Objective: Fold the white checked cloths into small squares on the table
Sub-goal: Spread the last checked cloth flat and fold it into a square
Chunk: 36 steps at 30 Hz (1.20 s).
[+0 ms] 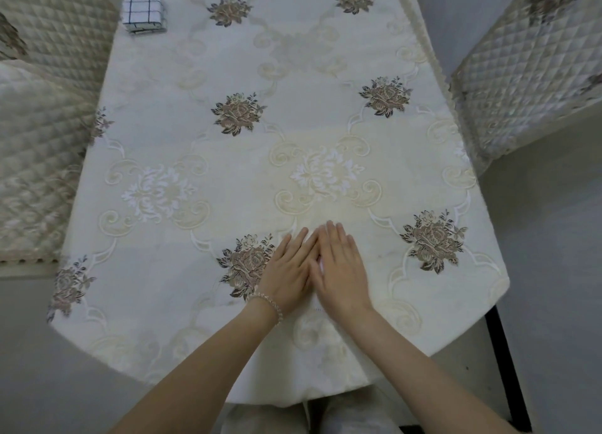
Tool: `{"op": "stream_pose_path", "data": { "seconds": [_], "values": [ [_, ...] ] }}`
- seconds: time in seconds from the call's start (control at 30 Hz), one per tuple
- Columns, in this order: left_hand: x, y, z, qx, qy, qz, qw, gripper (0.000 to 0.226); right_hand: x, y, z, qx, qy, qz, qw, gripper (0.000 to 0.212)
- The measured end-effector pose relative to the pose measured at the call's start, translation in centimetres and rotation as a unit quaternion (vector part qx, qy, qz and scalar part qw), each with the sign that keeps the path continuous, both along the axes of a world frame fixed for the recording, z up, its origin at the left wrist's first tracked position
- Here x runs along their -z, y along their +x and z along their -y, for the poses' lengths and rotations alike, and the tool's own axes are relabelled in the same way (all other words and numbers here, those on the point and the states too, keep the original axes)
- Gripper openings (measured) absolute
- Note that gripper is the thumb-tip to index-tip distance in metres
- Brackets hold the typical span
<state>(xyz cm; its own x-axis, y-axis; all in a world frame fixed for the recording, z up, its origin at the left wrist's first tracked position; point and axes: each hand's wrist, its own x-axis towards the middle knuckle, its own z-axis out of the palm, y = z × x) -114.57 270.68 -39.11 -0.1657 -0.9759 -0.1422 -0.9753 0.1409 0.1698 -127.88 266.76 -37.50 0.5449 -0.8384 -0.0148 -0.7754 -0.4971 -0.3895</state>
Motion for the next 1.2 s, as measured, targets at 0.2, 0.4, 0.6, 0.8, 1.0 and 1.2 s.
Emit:
{"op": "stream_pose_path", "data": {
  "seconds": [0.2, 0.4, 0.6, 0.8, 1.0, 1.2],
  "values": [
    [0.6, -0.1, -0.1, -0.019, -0.013, -0.020, 1.000, 0.057, 2.3, 0.2, -0.4, 0.005, 0.021, -0.042, 0.999, 0.069],
    [0.5, 0.6, -0.2, -0.020, -0.013, 0.007, 1.000, 0.059, 2.3, -0.6, -0.5, 0.031, 0.028, -0.054, 0.998, 0.064],
    [0.0, 0.7, -0.1, -0.030, 0.010, 0.032, 0.999, 0.062, 0.9, -2.7, 0.1, 0.027, 0.046, -0.075, 0.996, 0.058],
    [-0.5, 0.7, 0.0, -0.021, 0.027, 0.047, 0.998, 0.063, -1.7, -1.0, 2.7, 0.037, 0.040, -0.078, 0.995, 0.031],
    [-0.4, 0.7, 0.0, -0.018, 0.026, 0.044, 0.999, 0.063, -2.3, -0.5, 4.9, 0.026, 0.090, -0.106, 0.990, 0.022],
    [-1.0, 0.8, 0.0, -0.026, 0.009, -0.002, 1.000, 0.062, -2.6, -0.4, 4.9, 0.039, 0.115, -0.049, 0.991, 0.017]
  ]
}}
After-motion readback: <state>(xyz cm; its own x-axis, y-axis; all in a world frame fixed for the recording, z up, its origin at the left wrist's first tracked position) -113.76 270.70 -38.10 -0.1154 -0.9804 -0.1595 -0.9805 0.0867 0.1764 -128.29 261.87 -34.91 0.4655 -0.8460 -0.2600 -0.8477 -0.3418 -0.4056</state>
